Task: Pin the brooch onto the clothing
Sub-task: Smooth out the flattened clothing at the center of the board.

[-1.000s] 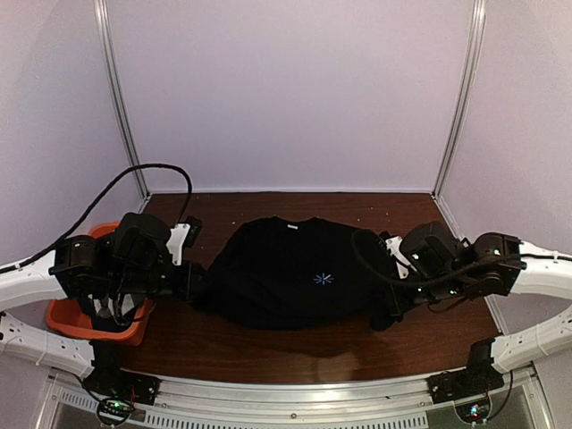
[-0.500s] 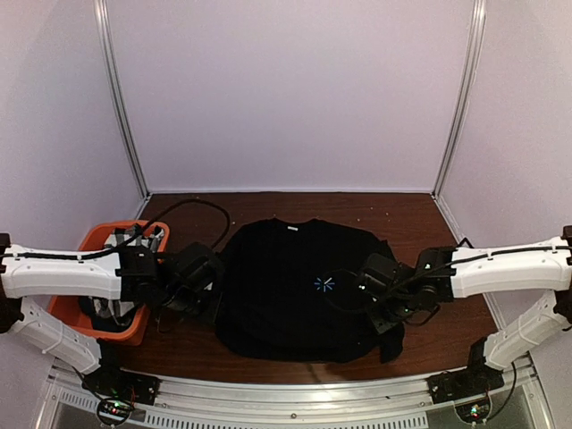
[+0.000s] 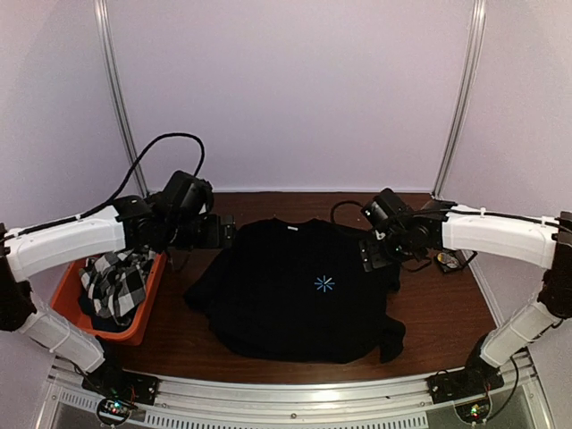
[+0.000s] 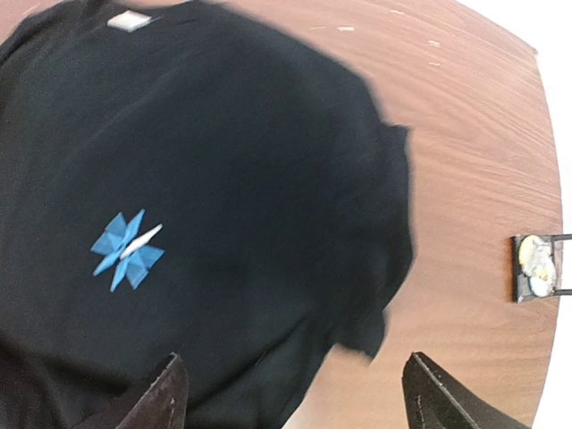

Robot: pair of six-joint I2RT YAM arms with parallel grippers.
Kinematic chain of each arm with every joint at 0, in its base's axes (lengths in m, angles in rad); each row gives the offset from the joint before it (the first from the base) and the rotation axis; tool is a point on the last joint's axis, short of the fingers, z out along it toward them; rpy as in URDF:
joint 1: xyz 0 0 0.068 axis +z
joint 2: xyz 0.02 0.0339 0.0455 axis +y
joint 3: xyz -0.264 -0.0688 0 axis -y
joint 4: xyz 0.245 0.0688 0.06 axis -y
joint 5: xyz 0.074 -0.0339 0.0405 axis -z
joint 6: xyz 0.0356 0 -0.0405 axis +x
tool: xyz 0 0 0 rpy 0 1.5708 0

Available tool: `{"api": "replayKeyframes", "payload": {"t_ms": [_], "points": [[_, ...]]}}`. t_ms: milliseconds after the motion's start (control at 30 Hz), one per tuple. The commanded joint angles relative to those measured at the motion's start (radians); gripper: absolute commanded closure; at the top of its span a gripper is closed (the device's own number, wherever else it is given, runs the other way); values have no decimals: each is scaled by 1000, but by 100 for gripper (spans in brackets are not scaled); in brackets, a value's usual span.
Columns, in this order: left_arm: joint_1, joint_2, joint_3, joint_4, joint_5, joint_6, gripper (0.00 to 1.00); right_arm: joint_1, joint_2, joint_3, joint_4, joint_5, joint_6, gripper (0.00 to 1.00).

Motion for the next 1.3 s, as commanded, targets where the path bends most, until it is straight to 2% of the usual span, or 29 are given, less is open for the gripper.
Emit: {"api": "replayKeyframes", "payload": {"t_ms": [0,67,133,233,333,467,833,933,1000,1267], "points": [[48,258,143,60,-1,73,5,-114,151,66,138,-40,-45,19],[53,365,221,47,-38,90,9,-152,230,103,173,-64,-45,23],[80,453,277,45,-31,104,15,-181,309,146,192,-90,-42,29],[125,556,341,39,-18,128,22,-204,412,208,199,-107,-44,34],[160,629,387,35,43,139,32,-214,493,267,184,-98,-53,38],[176,706,436,28,75,155,43,-237,577,309,185,-134,-52,48],[245,869,532,-28,193,158,72,-278,707,427,151,-103,-54,48],[269,907,577,-53,193,157,74,-293,737,462,142,-92,-53,47],[288,942,617,-79,201,156,80,-305,753,482,140,-90,-51,47],[381,1038,751,-129,192,158,85,-335,809,587,171,-79,-96,46]]}}
